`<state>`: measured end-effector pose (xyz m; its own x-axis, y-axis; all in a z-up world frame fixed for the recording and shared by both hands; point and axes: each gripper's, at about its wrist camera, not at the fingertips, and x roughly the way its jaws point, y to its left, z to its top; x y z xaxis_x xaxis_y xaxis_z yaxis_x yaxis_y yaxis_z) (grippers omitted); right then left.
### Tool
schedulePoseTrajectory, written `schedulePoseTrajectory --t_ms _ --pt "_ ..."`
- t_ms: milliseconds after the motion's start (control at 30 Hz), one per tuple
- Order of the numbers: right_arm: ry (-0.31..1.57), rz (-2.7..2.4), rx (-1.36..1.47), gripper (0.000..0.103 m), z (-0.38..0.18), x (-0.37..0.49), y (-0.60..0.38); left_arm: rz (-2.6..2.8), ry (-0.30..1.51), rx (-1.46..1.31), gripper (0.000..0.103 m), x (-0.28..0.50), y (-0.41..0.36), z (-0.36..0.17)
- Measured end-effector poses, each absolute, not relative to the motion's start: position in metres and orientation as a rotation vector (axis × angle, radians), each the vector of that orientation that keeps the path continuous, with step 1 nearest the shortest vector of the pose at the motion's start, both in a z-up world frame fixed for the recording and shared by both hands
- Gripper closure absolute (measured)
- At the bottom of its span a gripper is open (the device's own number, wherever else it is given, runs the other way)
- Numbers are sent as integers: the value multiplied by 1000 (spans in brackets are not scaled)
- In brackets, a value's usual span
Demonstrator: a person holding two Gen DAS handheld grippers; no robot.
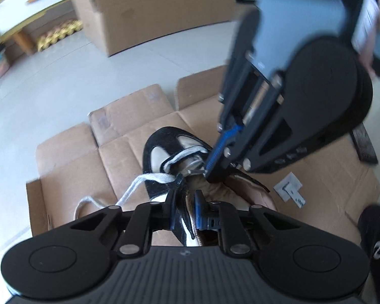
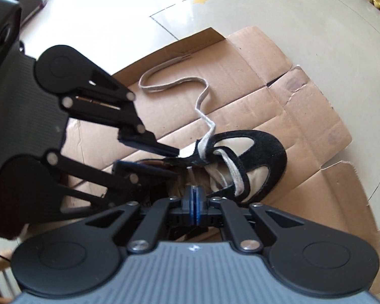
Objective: Lace up shoes with both hands
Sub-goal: 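Bring the right tool down to the sneaker lacing beside the left tool, then grasp the white lace at the eyelets with the left tool while the right tool holds it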
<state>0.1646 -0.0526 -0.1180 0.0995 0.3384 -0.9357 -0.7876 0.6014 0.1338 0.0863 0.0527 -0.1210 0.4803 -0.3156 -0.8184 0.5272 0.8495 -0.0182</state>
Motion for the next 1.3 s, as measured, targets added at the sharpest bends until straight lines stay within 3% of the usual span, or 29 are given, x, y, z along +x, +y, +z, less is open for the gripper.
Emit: schedulePoseTrajectory --t_ms 233,1067,1300 --pt "1210 863 -430 101 -130 169 -49 -456 1033 -41 84 104 86 -128" --pt "1149 909 -502 101 -122 167 -33 -506 1038 6 84 98 78 -125" --pt "1146 901 -479 101 -124 166 -34 -520 1049 -216 76 102 103 -115"
